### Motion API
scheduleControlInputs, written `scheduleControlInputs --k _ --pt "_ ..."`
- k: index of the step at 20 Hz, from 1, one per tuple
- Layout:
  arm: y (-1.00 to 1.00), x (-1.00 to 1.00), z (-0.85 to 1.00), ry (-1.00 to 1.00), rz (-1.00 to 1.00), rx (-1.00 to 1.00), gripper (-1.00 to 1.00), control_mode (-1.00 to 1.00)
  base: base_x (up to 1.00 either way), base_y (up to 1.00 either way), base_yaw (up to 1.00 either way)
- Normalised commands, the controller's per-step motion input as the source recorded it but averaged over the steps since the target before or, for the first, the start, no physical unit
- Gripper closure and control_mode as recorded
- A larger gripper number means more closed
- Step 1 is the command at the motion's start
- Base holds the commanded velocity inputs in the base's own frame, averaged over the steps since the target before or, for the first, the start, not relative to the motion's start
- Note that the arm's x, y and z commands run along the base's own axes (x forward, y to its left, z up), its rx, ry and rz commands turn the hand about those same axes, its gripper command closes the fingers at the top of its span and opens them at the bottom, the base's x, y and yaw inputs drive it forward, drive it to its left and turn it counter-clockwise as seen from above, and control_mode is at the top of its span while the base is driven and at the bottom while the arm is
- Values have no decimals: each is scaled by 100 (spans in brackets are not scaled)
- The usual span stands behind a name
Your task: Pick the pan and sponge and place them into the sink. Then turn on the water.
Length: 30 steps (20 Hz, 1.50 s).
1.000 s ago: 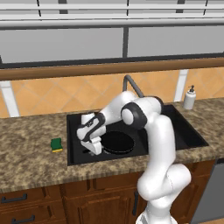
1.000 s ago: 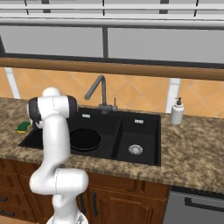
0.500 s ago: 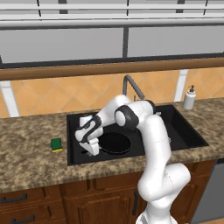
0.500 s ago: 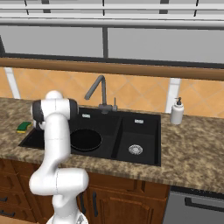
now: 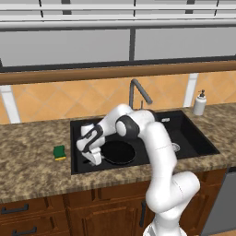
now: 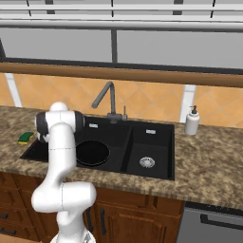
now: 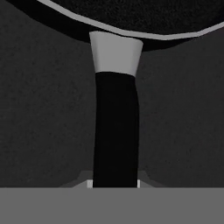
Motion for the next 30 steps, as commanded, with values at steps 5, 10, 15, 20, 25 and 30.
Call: scheduleControlInputs --k 5,10,15,20,25,30 --pt "5 19 -27 0 0 0 100 -100 0 0 0" --pt "0 5 -6 0 0 0 -100 -100 0 0 0" --pt "0 4 0 0 1 0 -100 -100 0 0 0" --pt "0 10 28 0 5 0 -100 -100 0 0 0" --pt "-8 0 81 -3 8 0 -100 -100 0 0 0" --pt "-27 -5 70 -4 8 1 -100 -100 0 0 0"
